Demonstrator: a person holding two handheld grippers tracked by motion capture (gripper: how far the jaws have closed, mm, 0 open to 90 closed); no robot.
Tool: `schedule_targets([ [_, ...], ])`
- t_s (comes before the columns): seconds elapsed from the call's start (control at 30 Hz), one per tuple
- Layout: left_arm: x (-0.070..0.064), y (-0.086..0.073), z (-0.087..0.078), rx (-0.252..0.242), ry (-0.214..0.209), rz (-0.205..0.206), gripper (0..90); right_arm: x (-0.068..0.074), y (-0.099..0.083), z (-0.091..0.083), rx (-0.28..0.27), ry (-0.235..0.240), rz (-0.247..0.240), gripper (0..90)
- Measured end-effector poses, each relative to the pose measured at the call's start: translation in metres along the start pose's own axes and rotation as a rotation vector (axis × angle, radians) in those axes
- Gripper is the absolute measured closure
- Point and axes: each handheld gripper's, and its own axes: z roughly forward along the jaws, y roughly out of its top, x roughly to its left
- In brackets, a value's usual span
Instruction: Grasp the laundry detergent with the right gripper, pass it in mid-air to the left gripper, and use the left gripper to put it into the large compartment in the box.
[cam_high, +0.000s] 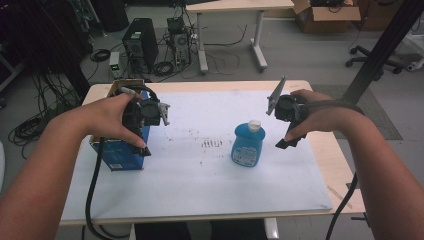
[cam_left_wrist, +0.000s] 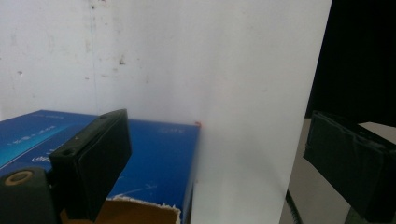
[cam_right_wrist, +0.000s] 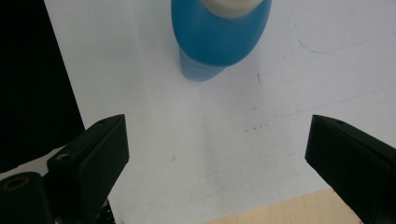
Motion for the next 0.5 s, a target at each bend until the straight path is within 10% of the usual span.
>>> schedule_targets([
  [0.5,-0.0056,0.0078,-0.0006,0.004,-0.008,0.036,8.0,-0.0021,-0.0087,-0.0019,-0.031,-0.014,-0.003,5.6],
])
